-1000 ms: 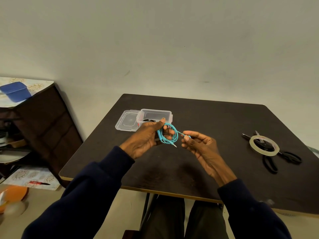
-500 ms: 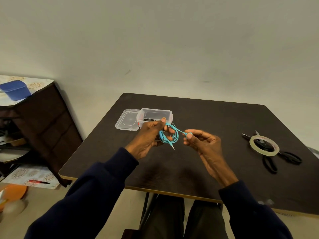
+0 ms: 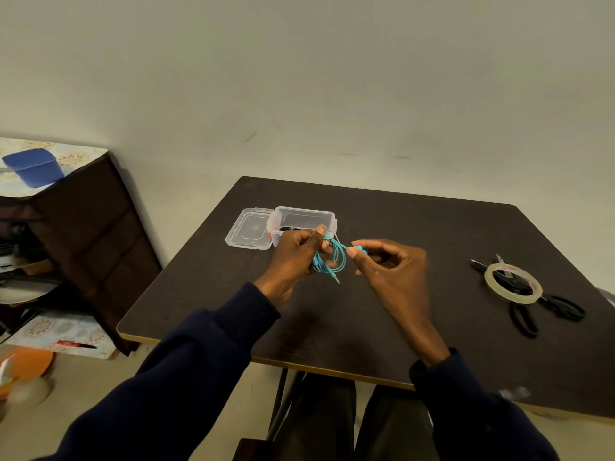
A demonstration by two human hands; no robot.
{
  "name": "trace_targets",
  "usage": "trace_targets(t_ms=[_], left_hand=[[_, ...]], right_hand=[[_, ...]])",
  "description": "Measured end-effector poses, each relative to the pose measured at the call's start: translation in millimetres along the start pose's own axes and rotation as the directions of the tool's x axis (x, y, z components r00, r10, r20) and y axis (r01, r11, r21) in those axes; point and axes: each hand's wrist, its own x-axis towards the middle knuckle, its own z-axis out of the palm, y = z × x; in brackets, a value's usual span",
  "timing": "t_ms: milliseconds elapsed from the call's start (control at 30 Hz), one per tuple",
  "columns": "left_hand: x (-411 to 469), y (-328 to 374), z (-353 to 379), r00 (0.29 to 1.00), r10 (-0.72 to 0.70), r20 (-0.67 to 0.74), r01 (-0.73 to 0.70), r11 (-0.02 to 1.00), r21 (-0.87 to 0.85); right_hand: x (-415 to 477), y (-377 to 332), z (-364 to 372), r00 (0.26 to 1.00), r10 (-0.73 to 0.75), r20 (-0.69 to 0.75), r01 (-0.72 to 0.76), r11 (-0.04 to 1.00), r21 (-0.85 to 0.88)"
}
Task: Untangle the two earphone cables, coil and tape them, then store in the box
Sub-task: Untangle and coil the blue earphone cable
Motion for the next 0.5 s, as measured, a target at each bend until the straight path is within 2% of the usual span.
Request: trace_targets(t_ms=[167,267,433,500], left_hand=[[-1.8,1.1,1.7,1.000,-0.022,0.013,0.022,0.999,-0.038],[-4.5,2.1,3.9,0.996,-0.073,0.050,0.077,0.994,-0.076],[-6.5,4.2,2.2,0.989,-0.108,0.098,0.118,0.987,-0.109],[-6.0,4.5,0.8,0.988,-0.120,0.098,0.131,0.984,-0.120]], right_hand=[[-2.9,1.4,1.9,0.989,0.073,0.128,-0.078,0.996,0.034],[-4.9,6.2,6.2,0.989,0.076,0.128,-0.074,0.997,-0.019],[-4.0,8.3,8.6,0.993,-0.001,0.114,0.013,0.994,-0.106],[-4.0,7.1,7.0,0.989,0.030,0.143,-0.018,0.996,-0.088]])
